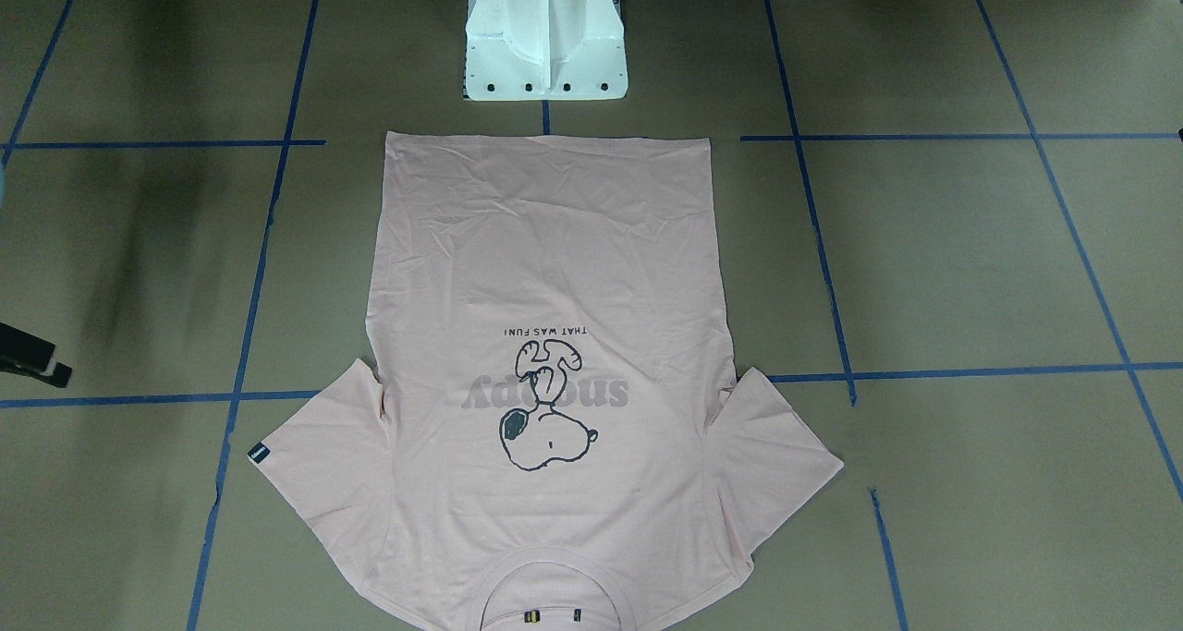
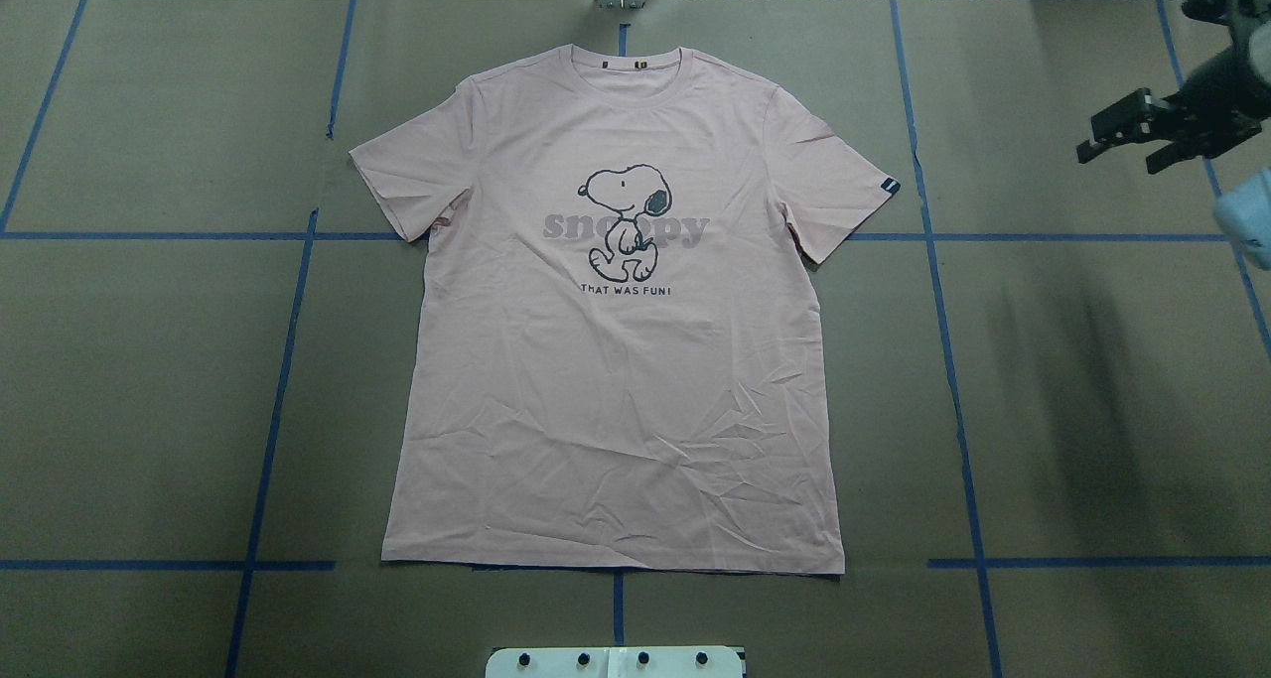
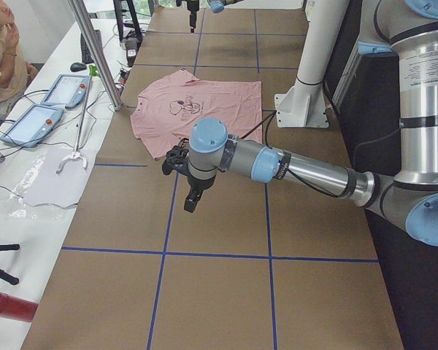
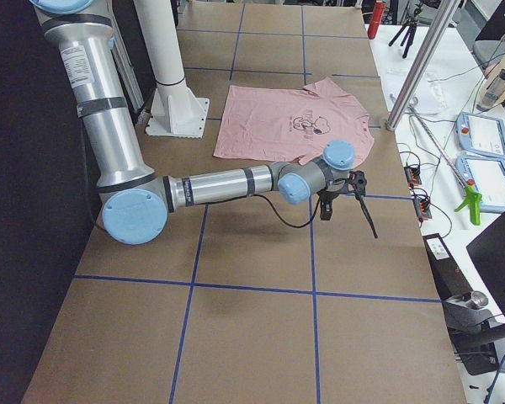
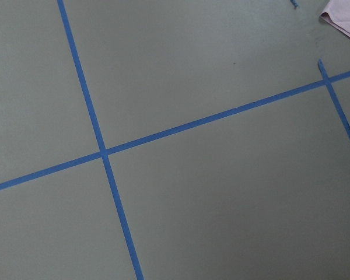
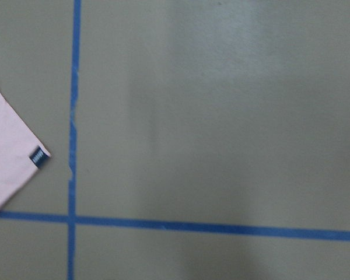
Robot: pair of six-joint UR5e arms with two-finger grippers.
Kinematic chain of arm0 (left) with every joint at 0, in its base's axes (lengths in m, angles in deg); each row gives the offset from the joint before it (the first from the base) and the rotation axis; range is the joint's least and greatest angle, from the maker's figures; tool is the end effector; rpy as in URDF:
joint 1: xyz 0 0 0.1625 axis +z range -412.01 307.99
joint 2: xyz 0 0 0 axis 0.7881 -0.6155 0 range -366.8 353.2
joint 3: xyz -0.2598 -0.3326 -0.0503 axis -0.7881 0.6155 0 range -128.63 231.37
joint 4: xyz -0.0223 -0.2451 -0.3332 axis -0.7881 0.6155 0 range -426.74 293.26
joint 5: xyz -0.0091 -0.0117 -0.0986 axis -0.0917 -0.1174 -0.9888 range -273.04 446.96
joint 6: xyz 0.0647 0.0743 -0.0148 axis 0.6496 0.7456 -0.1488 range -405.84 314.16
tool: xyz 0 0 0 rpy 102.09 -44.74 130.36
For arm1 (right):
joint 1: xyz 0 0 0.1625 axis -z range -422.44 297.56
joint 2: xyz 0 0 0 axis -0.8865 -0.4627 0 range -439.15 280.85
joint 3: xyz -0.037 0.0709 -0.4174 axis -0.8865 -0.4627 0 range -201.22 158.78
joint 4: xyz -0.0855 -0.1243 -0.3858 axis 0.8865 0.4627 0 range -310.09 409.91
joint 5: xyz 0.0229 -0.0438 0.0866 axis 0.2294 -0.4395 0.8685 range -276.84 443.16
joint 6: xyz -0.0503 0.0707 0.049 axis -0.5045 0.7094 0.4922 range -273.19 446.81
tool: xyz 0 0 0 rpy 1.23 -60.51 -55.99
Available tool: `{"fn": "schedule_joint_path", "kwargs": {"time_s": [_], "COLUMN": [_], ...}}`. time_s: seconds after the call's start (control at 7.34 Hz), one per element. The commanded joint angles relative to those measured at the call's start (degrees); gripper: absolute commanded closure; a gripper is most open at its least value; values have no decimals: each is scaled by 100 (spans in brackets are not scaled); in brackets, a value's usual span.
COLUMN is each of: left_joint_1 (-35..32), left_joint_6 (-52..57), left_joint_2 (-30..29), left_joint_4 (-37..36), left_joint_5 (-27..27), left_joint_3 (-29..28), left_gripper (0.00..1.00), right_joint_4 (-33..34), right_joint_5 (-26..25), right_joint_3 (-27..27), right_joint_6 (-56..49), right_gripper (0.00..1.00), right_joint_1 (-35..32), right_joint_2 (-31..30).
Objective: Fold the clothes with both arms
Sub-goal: 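Move the right gripper in over the pink shirt's sleeve nearest it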
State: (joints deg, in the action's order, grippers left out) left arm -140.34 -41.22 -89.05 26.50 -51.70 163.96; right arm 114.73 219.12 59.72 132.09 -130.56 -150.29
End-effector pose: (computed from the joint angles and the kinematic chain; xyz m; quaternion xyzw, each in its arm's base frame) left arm -0.0457 -0.4385 0.5148 0.1536 0.4031 0.1140 0.8950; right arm -0.1832 -0.6217 0.4975 0.0246 -0.4632 0.0632 0.8836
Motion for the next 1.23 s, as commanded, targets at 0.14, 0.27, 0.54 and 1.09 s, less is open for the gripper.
{"fn": "schedule_joint_path", "kwargs": {"time_s": [0.14,0.27,0.54,1.09], "left_joint_1": [9,9,9,9], "left_joint_6": [-6,-6,-14,-6], "left_joint_2": [-28,-28,-28,-28], "left_joint_4": [28,28,19,28], "left_joint_5": [-3,-3,-3,-3], "left_joint_3": [-26,-26,17,-17], "left_gripper": [0,0,0,0], "right_joint_4": [-645,-646,-646,-646], "right_joint_5": [-1227,-1386,-1782,-2080], "right_joint_3": [-421,-500,-641,-1036], "right_joint_6": [2473,2877,3065,3048], "right_gripper": [17,22,26,31], "right_joint_1": [1107,1300,1538,1574], "right_joint_2": [672,785,874,1120]}}
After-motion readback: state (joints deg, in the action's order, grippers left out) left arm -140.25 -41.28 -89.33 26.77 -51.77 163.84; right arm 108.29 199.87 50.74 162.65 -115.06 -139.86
